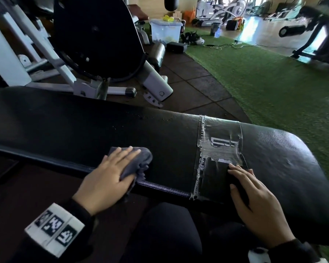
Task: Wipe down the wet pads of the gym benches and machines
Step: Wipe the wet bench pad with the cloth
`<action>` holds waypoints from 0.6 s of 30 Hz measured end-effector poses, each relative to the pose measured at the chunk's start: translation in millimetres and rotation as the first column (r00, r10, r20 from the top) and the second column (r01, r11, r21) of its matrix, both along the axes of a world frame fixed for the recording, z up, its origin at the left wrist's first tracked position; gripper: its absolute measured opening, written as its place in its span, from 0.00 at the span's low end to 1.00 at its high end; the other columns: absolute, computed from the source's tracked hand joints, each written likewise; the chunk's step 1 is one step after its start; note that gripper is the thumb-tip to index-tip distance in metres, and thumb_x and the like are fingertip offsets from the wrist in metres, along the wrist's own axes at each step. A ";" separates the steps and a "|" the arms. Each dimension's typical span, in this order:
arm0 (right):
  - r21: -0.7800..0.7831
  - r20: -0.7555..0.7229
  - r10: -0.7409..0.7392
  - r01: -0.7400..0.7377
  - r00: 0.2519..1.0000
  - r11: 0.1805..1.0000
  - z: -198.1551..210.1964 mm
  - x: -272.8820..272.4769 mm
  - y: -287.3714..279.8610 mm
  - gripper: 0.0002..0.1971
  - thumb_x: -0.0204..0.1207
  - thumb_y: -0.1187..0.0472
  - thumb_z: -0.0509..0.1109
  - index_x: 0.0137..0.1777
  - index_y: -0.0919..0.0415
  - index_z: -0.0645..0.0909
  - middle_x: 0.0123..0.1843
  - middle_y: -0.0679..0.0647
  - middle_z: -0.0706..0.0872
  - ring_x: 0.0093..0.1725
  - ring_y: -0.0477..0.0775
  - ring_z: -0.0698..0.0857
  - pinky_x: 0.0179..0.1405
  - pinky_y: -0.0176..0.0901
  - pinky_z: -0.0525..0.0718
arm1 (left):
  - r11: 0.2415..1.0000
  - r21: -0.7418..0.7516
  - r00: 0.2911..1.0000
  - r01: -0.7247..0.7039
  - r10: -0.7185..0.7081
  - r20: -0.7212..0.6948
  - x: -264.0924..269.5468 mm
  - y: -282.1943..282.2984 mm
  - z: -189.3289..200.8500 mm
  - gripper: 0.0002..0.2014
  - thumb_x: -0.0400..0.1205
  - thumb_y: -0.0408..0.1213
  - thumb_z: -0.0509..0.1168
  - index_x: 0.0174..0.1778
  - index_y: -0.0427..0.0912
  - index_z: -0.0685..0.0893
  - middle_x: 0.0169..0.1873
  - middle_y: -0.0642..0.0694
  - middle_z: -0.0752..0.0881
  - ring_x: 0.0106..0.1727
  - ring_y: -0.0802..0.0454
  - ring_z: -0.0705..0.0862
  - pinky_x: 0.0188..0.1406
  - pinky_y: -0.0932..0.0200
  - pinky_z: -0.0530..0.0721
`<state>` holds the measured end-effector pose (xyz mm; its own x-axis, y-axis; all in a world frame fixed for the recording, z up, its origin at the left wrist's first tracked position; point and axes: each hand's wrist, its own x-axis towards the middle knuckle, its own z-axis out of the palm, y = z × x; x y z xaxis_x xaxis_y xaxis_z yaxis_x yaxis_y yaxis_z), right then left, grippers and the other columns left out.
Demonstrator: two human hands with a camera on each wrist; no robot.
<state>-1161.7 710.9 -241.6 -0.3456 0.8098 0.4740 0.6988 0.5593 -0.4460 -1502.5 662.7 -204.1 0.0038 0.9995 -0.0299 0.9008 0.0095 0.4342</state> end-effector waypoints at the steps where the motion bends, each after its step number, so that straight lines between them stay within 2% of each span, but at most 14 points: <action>1: -0.006 -0.004 -0.003 0.003 1.000 1.000 0.2 -0.5 0.2 0.23 0.77 0.51 0.56 0.63 0.64 0.81 0.68 0.50 0.81 0.70 0.45 0.76 0.76 0.46 0.65 | 0.999 -0.005 0.999 -0.044 0.044 0.000 -10.6 4.6 0.7 0.29 0.82 0.57 0.51 0.79 0.70 0.50 0.80 0.70 0.48 0.78 0.74 0.39 0.77 0.67 0.38; 3: -0.011 -0.011 -0.011 0.011 1.000 1.000 0.3 -1.8 0.5 0.23 0.77 0.51 0.56 0.62 0.64 0.81 0.68 0.50 0.81 0.70 0.47 0.76 0.78 0.43 0.62 | 0.990 -0.034 0.990 -0.137 0.136 -0.030 -26.8 19.9 3.0 0.28 0.86 0.48 0.53 0.81 0.67 0.50 0.82 0.65 0.49 0.81 0.66 0.42 0.80 0.58 0.42; 5: -0.016 -0.010 -0.020 0.019 1.000 1.000 0.6 -3.3 1.8 0.22 0.76 0.51 0.57 0.62 0.64 0.81 0.69 0.50 0.79 0.72 0.49 0.75 0.80 0.41 0.58 | 0.978 -0.077 0.979 -0.193 0.187 -0.084 -32.8 40.7 5.0 0.28 0.87 0.48 0.52 0.82 0.62 0.49 0.83 0.61 0.49 0.83 0.58 0.43 0.81 0.52 0.42; 8: -0.050 0.040 -0.065 0.067 0.997 0.997 0.7 -4.6 4.5 0.26 0.75 0.50 0.56 0.67 0.65 0.77 0.74 0.54 0.75 0.77 0.49 0.67 0.80 0.43 0.54 | 0.969 -0.155 0.978 -0.190 0.172 -0.122 -22.6 69.7 7.1 0.30 0.87 0.50 0.51 0.84 0.58 0.46 0.84 0.56 0.46 0.84 0.51 0.41 0.80 0.47 0.39; 9: -0.081 0.064 -0.071 0.076 0.995 0.994 1.4 -5.5 6.5 0.28 0.75 0.49 0.55 0.70 0.65 0.76 0.76 0.55 0.72 0.79 0.48 0.64 0.80 0.43 0.52 | 0.971 -0.171 0.981 -0.167 0.147 -0.123 -16.0 77.7 7.8 0.31 0.86 0.53 0.51 0.84 0.58 0.45 0.84 0.55 0.44 0.84 0.49 0.40 0.80 0.46 0.38; 11: -0.149 0.103 -0.057 0.072 0.993 0.986 0.7 -6.6 5.7 0.30 0.75 0.49 0.54 0.73 0.64 0.72 0.78 0.54 0.69 0.80 0.45 0.57 0.79 0.39 0.48 | 0.975 -0.207 0.989 -0.085 0.058 -0.132 2.6 83.7 7.0 0.37 0.80 0.67 0.46 0.83 0.61 0.43 0.84 0.55 0.41 0.84 0.49 0.37 0.80 0.45 0.37; 13: -0.253 0.087 -0.027 0.048 0.996 0.966 5.5 -5.0 12.0 0.30 0.73 0.47 0.55 0.75 0.58 0.69 0.81 0.44 0.64 0.80 0.40 0.54 0.79 0.34 0.46 | 0.975 -0.221 0.992 -0.002 -0.026 -0.122 25.3 88.1 8.7 0.46 0.67 0.79 0.35 0.82 0.65 0.41 0.83 0.56 0.37 0.83 0.49 0.33 0.80 0.44 0.35; 14: -0.300 0.064 -0.021 0.039 0.998 0.953 8.0 -3.7 12.8 0.30 0.72 0.47 0.56 0.74 0.54 0.67 0.81 0.36 0.60 0.80 0.38 0.54 0.79 0.36 0.49 | 0.971 -0.238 0.990 0.036 -0.066 -0.121 37.9 86.6 7.9 0.48 0.64 0.81 0.31 0.81 0.66 0.41 0.82 0.56 0.36 0.82 0.49 0.31 0.80 0.43 0.33; 16: -0.366 0.039 -0.026 0.039 0.999 0.930 15.0 -2.7 15.3 0.29 0.69 0.45 0.57 0.72 0.48 0.67 0.78 0.25 0.55 0.78 0.39 0.59 0.77 0.45 0.60 | 0.962 -0.264 0.986 0.069 -0.105 -0.127 58.6 84.6 8.9 0.46 0.64 0.80 0.25 0.81 0.68 0.42 0.81 0.56 0.32 0.80 0.49 0.27 0.79 0.43 0.31; 17: -0.377 0.041 -0.049 0.061 0.998 0.924 17.8 -3.6 18.3 0.28 0.69 0.45 0.58 0.70 0.49 0.69 0.77 0.23 0.56 0.76 0.42 0.63 0.74 0.48 0.66 | 0.963 -0.260 0.984 0.070 -0.109 -0.140 65.2 84.2 7.1 0.44 0.66 0.77 0.23 0.80 0.68 0.42 0.81 0.54 0.31 0.80 0.48 0.27 0.80 0.43 0.32; 18: -0.382 0.060 -0.080 0.097 0.995 0.919 23.4 -5.8 22.0 0.27 0.69 0.45 0.58 0.68 0.51 0.71 0.77 0.25 0.59 0.73 0.46 0.67 0.71 0.52 0.69 | 0.967 -0.244 0.979 0.067 -0.111 -0.171 69.7 82.2 4.5 0.40 0.70 0.75 0.24 0.81 0.68 0.43 0.82 0.52 0.33 0.82 0.46 0.31 0.81 0.41 0.37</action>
